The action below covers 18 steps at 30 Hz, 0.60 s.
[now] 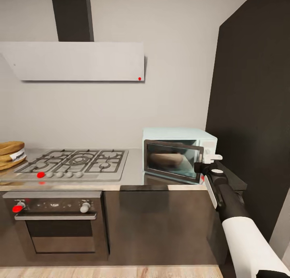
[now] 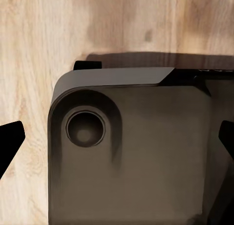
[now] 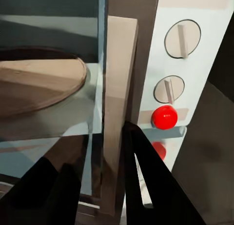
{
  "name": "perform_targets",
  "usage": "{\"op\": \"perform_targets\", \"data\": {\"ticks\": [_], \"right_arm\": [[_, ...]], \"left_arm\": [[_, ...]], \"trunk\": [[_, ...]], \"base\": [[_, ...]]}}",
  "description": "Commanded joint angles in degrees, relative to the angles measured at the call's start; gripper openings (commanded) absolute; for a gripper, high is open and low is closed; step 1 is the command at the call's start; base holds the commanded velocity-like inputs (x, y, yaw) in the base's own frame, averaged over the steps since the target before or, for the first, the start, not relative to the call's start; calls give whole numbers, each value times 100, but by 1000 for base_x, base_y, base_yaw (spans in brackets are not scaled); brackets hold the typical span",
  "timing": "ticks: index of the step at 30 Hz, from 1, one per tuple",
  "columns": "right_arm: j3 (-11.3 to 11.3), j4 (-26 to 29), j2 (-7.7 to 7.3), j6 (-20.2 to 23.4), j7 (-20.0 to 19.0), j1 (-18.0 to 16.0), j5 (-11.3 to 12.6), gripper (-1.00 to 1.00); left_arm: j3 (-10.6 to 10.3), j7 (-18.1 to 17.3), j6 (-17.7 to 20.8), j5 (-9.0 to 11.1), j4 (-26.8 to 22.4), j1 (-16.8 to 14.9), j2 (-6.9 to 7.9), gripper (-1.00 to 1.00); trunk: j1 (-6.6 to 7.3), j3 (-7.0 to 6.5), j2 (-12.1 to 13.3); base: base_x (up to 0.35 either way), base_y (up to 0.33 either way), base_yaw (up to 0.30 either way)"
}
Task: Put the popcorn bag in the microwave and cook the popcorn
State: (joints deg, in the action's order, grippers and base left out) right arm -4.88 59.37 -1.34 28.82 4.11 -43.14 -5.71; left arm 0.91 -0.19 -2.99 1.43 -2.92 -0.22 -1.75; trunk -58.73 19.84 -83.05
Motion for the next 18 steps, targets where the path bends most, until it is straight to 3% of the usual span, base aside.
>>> {"op": "perform_targets", "data": {"ticks": [1, 5, 6, 16, 18], "right_arm": [[259, 4, -2, 28, -33, -1, 134, -100], [259, 7, -3, 35, -33, -1, 133, -100], [259, 9, -1, 34, -33, -1, 132, 100], [263, 66, -9, 363, -49, 12, 145, 100], [280, 363, -18, 428, -124, 305, 139, 100]], "left_arm": [[6, -4, -17, 15, 5, -4, -1, 100], [6, -1, -17, 15, 3, -4, -1, 100], [6, -2, -17, 15, 4, -4, -1, 100], [6, -3, -17, 15, 7, -4, -1, 100], [6, 0, -17, 15, 5, -4, -1, 100]], "trunk": [[0, 7, -3], [0, 7, -3], [0, 7, -3], [0, 7, -3], [0, 7, -3]], "base": [[-2, 1, 0], [0, 0, 0], [0, 0, 0], [0, 0, 0], [0, 0, 0]]}}
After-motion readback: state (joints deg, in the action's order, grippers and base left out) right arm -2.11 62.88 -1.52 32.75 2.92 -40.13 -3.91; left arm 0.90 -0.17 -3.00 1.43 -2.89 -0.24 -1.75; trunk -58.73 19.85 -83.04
